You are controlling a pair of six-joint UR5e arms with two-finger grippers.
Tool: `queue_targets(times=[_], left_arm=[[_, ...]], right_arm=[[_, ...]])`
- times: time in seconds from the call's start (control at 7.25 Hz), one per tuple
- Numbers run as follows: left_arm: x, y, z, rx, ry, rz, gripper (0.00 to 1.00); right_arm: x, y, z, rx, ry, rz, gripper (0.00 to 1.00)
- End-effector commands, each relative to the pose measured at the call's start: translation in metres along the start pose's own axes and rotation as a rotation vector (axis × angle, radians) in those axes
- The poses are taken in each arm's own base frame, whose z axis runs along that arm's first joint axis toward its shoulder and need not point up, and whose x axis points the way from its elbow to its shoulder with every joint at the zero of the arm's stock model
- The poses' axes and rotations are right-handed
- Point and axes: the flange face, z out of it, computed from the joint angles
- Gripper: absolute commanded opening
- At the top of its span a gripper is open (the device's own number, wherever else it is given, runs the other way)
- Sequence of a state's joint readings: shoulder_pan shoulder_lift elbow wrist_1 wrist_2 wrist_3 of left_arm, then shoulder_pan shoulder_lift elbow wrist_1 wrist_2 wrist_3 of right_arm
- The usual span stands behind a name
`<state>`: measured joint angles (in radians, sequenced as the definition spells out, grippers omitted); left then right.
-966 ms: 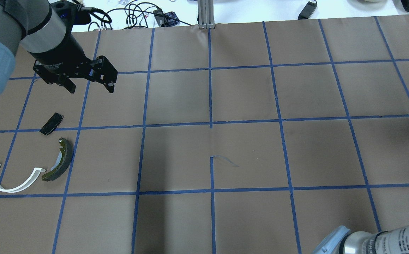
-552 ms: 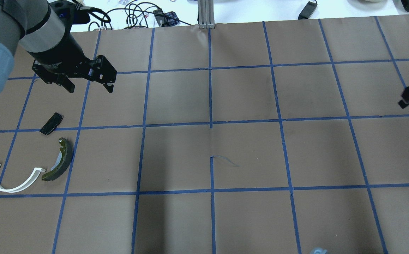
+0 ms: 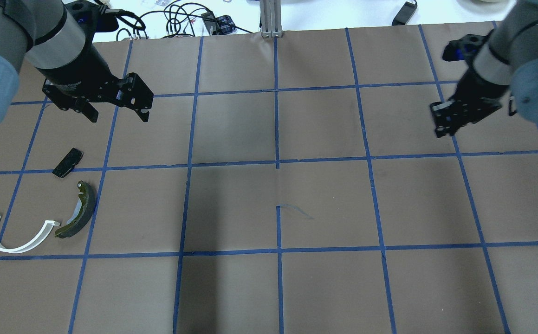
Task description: Place bearing gear from tray to pile
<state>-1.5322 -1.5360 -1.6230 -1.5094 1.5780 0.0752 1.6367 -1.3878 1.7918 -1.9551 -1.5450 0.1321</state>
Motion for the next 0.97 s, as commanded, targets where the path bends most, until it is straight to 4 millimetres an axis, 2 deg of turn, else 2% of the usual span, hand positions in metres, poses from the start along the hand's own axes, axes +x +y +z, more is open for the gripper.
queue_targets(times=[0.0,0.28,0.41,0.55,0.69,0.83], left_arm=[[0.000,0.000,0.001,-0.001,0.000,0.000,1.00],[0.000,0.000,0.000,0.000,0.000,0.000,1.00],[0.000,0.000,0.000,0.000,-0.002,0.000,1.00],[0.000,0.000,0.000,-0.001,-0.002,0.000,1.00],[0.000,0.000,0.001,-0.001,-0.002,0.000,1.00],[0.000,0.000,0.001,-0.003,-0.002,0.000,1.00]], right_arm=[[-0.106,0.018,0.050,0.045,-0.016,0.089,0.20],[-0.162,0.025,0.112,0.074,-0.034,0.042,0.21],[-0.177,0.029,0.132,0.072,-0.037,0.063,0.30],[-0.181,0.029,0.143,0.060,-0.046,0.061,0.36],[-0.186,0.029,0.144,0.046,-0.093,0.057,0.53],[-0.184,0.025,0.138,0.063,-0.088,0.045,0.98]])
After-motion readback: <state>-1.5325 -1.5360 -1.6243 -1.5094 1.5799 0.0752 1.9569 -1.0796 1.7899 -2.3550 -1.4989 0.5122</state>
